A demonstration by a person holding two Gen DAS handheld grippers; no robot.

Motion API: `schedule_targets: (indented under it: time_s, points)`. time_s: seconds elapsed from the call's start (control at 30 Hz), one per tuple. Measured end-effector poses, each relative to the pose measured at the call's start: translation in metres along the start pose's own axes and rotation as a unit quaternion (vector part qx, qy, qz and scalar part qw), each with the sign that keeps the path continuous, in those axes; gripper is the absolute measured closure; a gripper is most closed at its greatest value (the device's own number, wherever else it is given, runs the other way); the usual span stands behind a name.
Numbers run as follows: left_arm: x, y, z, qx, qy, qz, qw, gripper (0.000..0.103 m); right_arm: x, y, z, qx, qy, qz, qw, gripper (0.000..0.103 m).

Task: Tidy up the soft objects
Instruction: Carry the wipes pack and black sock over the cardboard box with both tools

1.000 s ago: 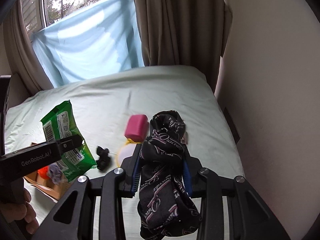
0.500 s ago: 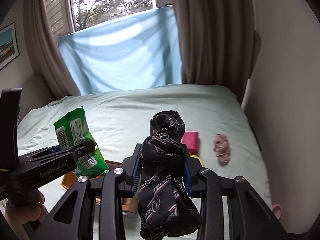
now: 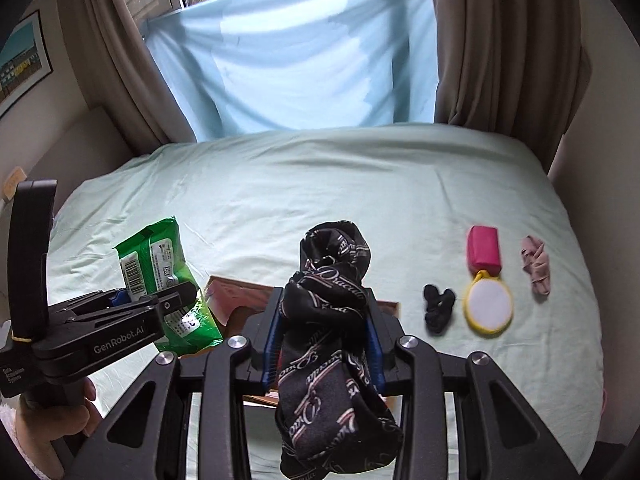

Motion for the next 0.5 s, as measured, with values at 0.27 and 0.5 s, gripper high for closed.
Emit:
schedule_targets:
  time_s: [0.27, 0.5]
  points:
    - [-0.067, 0.020, -0.031, -0.061, -0.014, -0.073, 0.9954, 0.064, -0.068, 0.021, -0.025, -0.026, 0.007, -0.068, 0.997, 0.070]
    - [-0.115, 0.042, -0.047, -0.047, -0.009, -0.132, 0.9900, 0.064, -0.119, 0.038, -0.032, -0.036, 0.009, -0.126, 0.991, 0.070]
Point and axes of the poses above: each gripper's, at about its wrist camera, not at the fingertips, and x roughly against the way its jaws point, z to its right, y to its underside, the point moved 7 cm from there along -x, roughly the way its jaws point, and after that the axes turned 2 degrees about y, right-handed, at the moved point
